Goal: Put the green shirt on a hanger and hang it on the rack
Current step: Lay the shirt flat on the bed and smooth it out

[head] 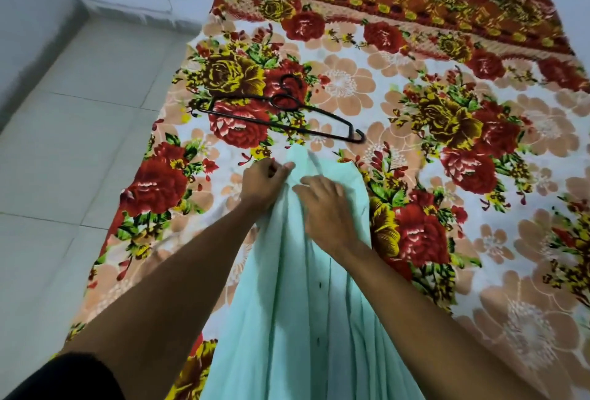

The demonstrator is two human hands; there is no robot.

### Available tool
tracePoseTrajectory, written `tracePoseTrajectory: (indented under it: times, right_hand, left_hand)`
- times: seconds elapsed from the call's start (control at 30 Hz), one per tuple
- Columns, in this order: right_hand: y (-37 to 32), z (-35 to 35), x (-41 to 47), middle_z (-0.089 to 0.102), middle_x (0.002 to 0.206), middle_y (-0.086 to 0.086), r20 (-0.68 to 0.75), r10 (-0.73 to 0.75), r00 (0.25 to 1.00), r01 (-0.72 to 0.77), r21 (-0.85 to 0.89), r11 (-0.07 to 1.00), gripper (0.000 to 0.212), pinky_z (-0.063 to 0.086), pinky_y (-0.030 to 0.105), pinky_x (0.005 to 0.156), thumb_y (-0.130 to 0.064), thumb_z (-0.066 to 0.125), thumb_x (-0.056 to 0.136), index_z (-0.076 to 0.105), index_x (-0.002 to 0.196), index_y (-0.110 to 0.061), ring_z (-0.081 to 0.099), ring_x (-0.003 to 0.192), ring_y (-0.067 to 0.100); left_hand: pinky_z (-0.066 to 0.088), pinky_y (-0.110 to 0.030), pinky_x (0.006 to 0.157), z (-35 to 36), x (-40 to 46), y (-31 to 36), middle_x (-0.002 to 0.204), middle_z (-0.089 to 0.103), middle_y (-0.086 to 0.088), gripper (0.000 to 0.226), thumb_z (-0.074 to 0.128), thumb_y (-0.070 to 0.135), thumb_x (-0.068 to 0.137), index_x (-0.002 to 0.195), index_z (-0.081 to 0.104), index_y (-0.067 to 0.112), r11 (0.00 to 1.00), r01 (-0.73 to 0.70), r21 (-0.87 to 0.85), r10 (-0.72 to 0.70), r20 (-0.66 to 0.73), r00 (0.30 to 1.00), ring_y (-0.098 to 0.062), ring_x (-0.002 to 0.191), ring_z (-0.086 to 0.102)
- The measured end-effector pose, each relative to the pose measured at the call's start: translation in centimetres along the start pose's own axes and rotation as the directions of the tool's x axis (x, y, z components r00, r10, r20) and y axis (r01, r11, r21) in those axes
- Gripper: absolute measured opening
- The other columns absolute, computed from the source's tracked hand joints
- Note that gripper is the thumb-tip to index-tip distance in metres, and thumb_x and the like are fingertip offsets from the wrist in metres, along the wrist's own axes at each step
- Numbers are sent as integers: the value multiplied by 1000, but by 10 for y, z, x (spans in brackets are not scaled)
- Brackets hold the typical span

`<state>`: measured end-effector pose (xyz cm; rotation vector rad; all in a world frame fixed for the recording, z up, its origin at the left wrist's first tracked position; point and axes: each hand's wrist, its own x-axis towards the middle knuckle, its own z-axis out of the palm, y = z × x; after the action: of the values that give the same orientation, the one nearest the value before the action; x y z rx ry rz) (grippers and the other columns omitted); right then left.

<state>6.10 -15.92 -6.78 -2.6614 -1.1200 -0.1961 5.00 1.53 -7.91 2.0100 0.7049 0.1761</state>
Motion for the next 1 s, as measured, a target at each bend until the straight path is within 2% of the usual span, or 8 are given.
tracePoseTrajectory:
  times: [0.13, 0.2, 0.33, 0.5, 0.7, 0.8, 0.9, 1.0]
  right_hand:
    - [-5, 14, -7, 44, 159, 2, 269, 77, 960, -76, -15, 997, 64, 30, 40, 121, -7, 53, 87, 47, 150, -13, 37, 150, 23]
    - [-6, 17, -7, 37, 164, 3, 307, 82, 948, -69, -50, 996, 62, 25, 42, 124, -10, 47, 93, 41, 155, -13, 30, 155, 23]
    - [-5, 9, 2, 32, 167, 7, 384, 42, 923, -18, -67, 998, 64, 26, 42, 123, -7, 41, 94, 36, 157, -10, 26, 156, 25]
    - [-14, -5, 10, 18, 171, 5, 487, 64, 871, 5, -139, 990, 64, 22, 39, 125, -9, 39, 100, 23, 162, -11, 16, 159, 21]
    - [-31, -22, 27, 15, 172, 8, 581, 147, 800, -14, -227, 974, 63, 23, 48, 126, -17, 41, 104, 18, 162, -6, 16, 158, 24]
    - [-38, -31, 31, 16, 171, 10, 600, 163, 784, -3, -258, 966, 63, 21, 51, 126, -19, 43, 105, 18, 161, -4, 18, 157, 25]
    - [-48, -38, 22, 15, 170, 15, 569, 199, 798, 5, -335, 942, 61, 18, 52, 126, -20, 43, 104, 23, 159, -4, 17, 156, 31]
    - [-81, -44, -3, 32, 160, 21, 443, 111, 890, 44, -326, 944, 58, 28, 51, 120, -16, 57, 93, 42, 148, -5, 32, 148, 38]
  left_hand:
    - [55, -40, 74, -10, -29, 1, 87, 71, -2, 36, 70, 47, 92, 98, 65, 12, 961, 149, -232, -136, 71, 988, -19, 78, 65]
    - [54, -34, 72, -20, -53, -7, 88, 71, 1, 38, 80, 43, 83, 104, 64, 15, 988, 112, -102, -97, 137, 986, -14, 79, 67]
    - [36, -29, 64, -42, -83, -26, 69, 58, 3, 16, 80, 23, 83, 87, 68, 12, 983, 11, 183, -47, 198, 979, -21, 70, 56]
    - [46, -35, 70, -58, -74, -26, 84, 64, -13, 28, 70, 25, 94, 93, 71, -2, 953, 304, -1, -303, 92, 949, -27, 80, 58]
    - [35, -31, 63, -57, -126, -20, 79, 57, -3, 34, 70, 43, 93, 88, 62, 10, 974, 205, 97, -223, 239, 945, -19, 72, 52]
    - [25, -30, 54, -72, -148, -30, 60, 39, 0, 47, 72, 37, 92, 61, 45, 15, 973, 196, 126, -222, 249, 943, -14, 54, 37]
    - [35, -25, 51, -99, -147, -32, 67, 53, -9, 35, 69, 34, 95, 73, 62, 9, 920, 371, -127, -365, 71, 928, -17, 51, 45]
    - [41, -26, 56, -124, -156, -40, 71, 61, -6, 35, 73, 41, 91, 79, 66, 10, 933, 348, -87, -342, 77, 936, -16, 60, 53]
